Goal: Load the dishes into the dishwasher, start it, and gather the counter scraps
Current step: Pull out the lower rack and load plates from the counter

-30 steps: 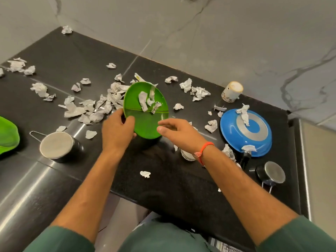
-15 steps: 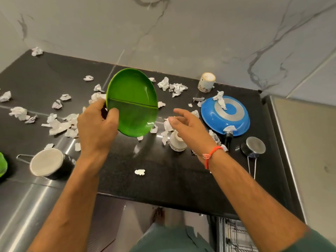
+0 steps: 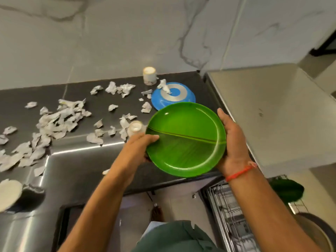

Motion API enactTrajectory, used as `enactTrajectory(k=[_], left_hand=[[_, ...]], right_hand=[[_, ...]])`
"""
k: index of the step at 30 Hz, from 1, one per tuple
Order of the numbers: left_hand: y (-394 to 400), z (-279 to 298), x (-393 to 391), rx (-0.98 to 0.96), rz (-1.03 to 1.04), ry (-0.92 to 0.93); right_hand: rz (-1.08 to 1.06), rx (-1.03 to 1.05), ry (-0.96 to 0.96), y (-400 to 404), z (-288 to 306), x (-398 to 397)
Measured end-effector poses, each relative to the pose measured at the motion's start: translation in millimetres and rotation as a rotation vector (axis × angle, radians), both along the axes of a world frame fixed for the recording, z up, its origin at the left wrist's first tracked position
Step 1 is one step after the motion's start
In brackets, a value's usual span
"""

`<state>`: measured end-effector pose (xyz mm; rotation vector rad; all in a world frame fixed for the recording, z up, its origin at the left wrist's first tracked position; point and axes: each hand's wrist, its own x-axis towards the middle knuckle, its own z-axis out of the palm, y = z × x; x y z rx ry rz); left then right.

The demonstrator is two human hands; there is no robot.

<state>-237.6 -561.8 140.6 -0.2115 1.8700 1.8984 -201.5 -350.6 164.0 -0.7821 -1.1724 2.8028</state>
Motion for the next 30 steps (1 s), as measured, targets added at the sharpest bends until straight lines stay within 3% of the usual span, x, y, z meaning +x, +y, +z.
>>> enactTrajectory(k=[7,12,19,30], left_hand=[[96.9,17.9,54.6,0.171,-0.186,-0.034],[156.9,26.4,90.4,0.429,-0.215,-0.231],[228.5,28.1,135.1,0.382,-0.266,-0.288],[331.6,11.5,150.7,0.231,-0.525,-0.342]], right_hand=[[-0.318,0.013,0.085,57.0,0.3,99.9],[-0.464,-0.027,0.099,89.7,3.7,161.6],[-0.632,-0.025,0.111,130.7,9.3,229.5],[-0.907,-0.057,0.025,195.8,-2.7,277.6]])
